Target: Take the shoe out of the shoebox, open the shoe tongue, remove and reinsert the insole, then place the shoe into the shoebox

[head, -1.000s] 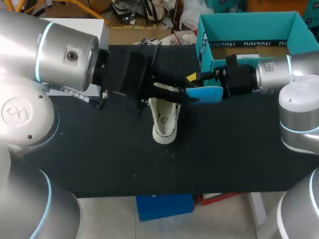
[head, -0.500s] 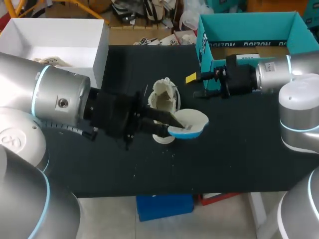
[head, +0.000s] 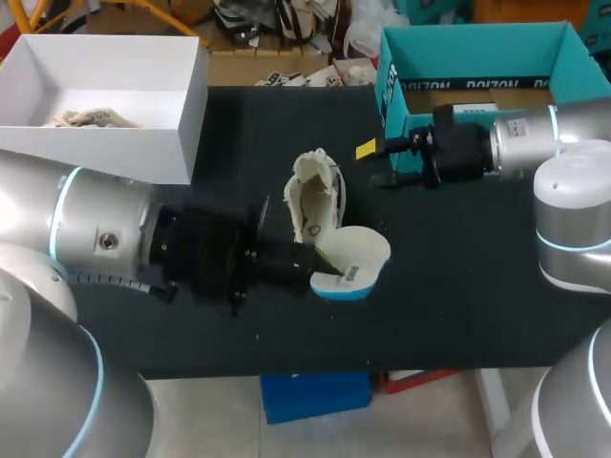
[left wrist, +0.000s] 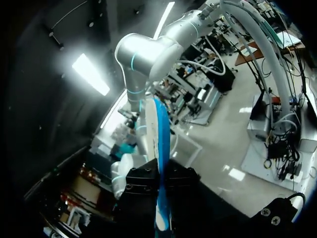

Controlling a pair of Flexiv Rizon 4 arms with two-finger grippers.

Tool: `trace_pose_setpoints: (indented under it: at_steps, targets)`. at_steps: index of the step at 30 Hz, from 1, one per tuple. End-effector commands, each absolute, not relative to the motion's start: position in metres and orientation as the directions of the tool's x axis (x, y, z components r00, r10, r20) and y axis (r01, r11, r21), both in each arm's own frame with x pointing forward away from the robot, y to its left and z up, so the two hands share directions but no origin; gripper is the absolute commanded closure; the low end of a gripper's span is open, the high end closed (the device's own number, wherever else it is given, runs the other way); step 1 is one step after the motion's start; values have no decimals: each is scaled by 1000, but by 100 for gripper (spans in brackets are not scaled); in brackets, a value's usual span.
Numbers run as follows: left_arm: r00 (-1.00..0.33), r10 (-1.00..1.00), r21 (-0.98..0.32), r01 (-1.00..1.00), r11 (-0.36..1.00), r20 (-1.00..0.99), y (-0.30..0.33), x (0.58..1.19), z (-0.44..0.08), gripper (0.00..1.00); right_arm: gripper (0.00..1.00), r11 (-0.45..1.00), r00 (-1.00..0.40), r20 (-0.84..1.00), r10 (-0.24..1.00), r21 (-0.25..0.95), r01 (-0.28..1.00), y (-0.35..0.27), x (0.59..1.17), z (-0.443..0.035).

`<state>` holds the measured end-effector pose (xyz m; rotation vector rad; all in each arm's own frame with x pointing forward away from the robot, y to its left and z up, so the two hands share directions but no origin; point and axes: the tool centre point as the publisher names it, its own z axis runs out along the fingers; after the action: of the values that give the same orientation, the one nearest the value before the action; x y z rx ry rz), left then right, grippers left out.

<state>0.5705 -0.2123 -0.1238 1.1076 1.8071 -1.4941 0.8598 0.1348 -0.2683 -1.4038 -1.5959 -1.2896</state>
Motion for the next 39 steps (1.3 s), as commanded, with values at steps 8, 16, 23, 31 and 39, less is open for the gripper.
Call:
trace_pose_setpoints:
  at_steps: [8, 16, 23, 31, 39]
  targets:
    - [-351, 134, -335, 934, 127, -927, -201, 567, -179, 100, 0, -56, -221, 916, 334, 253, 966, 136, 860, -269]
    - [-309, 132, -290, 946, 146, -942, -181, 595, -204, 100, 0, -56, -221, 916, 334, 253, 966, 136, 860, -269]
    - [-294, 121, -272, 947, 167, -948, -165, 628, -228, 100, 0, -56, -221, 916, 334, 253, 966, 136, 860, -269]
    - [-316, 114, -293, 939, 182, -942, -159, 645, -238, 100, 0, -56, -221, 916, 334, 253, 966, 136, 860, -269]
    - [-316, 114, -293, 939, 182, -942, -159, 645, -238, 100, 0, -56, -221, 916, 334, 253, 966, 136, 860, -269]
